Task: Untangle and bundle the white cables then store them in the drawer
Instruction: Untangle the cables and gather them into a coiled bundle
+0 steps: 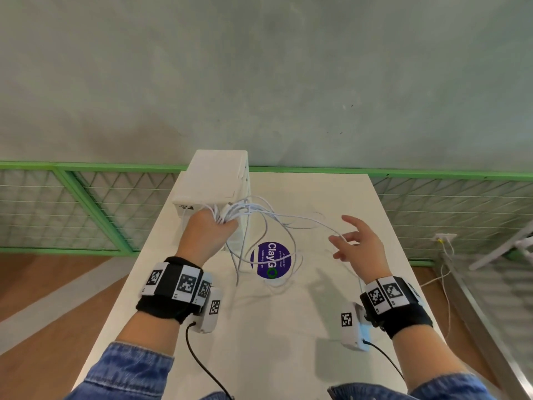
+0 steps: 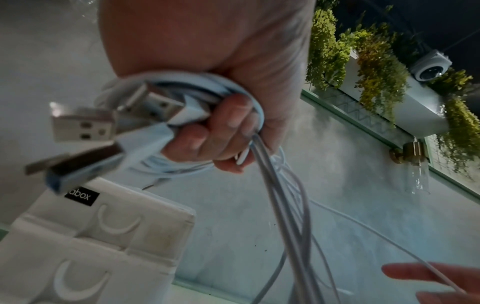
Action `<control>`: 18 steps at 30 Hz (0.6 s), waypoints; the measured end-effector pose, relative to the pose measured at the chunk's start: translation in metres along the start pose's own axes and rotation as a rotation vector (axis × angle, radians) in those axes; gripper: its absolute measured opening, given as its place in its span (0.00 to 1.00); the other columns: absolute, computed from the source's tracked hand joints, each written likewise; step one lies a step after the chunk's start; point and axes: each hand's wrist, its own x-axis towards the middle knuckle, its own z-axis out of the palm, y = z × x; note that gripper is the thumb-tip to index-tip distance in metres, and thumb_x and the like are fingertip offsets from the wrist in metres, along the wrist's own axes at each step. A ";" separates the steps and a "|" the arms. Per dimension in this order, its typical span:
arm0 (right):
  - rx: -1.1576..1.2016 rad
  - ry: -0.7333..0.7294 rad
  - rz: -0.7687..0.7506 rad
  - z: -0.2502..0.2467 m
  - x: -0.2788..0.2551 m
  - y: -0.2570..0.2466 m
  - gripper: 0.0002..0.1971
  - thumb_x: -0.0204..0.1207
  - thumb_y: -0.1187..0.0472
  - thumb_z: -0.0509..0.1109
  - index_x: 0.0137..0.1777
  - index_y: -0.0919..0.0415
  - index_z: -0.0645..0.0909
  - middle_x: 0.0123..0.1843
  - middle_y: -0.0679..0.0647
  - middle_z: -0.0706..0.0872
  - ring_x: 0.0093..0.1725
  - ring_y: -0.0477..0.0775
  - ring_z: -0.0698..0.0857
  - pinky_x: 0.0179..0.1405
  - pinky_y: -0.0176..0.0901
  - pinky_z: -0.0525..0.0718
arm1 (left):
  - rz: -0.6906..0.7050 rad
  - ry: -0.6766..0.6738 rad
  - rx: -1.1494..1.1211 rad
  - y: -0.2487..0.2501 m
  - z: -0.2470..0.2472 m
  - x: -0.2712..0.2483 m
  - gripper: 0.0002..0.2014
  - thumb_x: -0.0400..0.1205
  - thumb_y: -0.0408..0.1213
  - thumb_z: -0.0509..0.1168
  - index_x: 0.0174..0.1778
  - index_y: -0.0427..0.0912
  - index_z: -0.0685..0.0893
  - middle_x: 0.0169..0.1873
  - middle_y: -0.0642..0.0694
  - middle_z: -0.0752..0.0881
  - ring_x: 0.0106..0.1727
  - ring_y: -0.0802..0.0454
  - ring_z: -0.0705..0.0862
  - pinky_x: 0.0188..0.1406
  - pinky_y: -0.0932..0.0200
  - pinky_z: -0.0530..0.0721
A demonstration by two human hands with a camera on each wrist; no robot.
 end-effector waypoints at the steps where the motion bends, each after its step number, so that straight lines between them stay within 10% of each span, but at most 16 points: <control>1: 0.014 -0.047 0.001 0.003 0.000 -0.003 0.21 0.70 0.61 0.76 0.63 0.50 0.79 0.41 0.58 0.87 0.30 0.53 0.88 0.42 0.49 0.87 | -0.010 -0.003 0.023 -0.002 0.001 0.002 0.20 0.76 0.34 0.67 0.22 0.43 0.64 0.21 0.48 0.65 0.23 0.50 0.64 0.23 0.57 0.60; 11: 0.022 -0.205 -0.119 0.042 -0.003 -0.030 0.08 0.79 0.63 0.66 0.51 0.53 0.86 0.31 0.49 0.82 0.21 0.39 0.75 0.26 0.27 0.73 | 0.057 -0.176 0.044 -0.008 0.024 0.004 0.06 0.73 0.39 0.72 0.34 0.43 0.82 0.28 0.48 0.82 0.33 0.49 0.82 0.29 0.60 0.73; 14: -0.112 -0.197 -0.136 0.043 0.000 -0.030 0.06 0.77 0.61 0.69 0.48 0.54 0.87 0.33 0.43 0.84 0.27 0.33 0.80 0.32 0.22 0.74 | 0.045 -0.239 -0.034 -0.009 0.022 0.004 0.18 0.68 0.49 0.79 0.39 0.37 0.86 0.31 0.49 0.86 0.34 0.54 0.85 0.33 0.63 0.77; 18: -0.401 -0.102 -0.217 0.043 0.005 -0.022 0.04 0.75 0.54 0.71 0.44 0.46 0.88 0.40 0.43 0.85 0.39 0.42 0.80 0.48 0.43 0.78 | 0.032 -0.318 -0.070 -0.006 0.022 0.005 0.19 0.68 0.49 0.79 0.33 0.33 0.86 0.20 0.54 0.81 0.22 0.65 0.79 0.24 0.74 0.72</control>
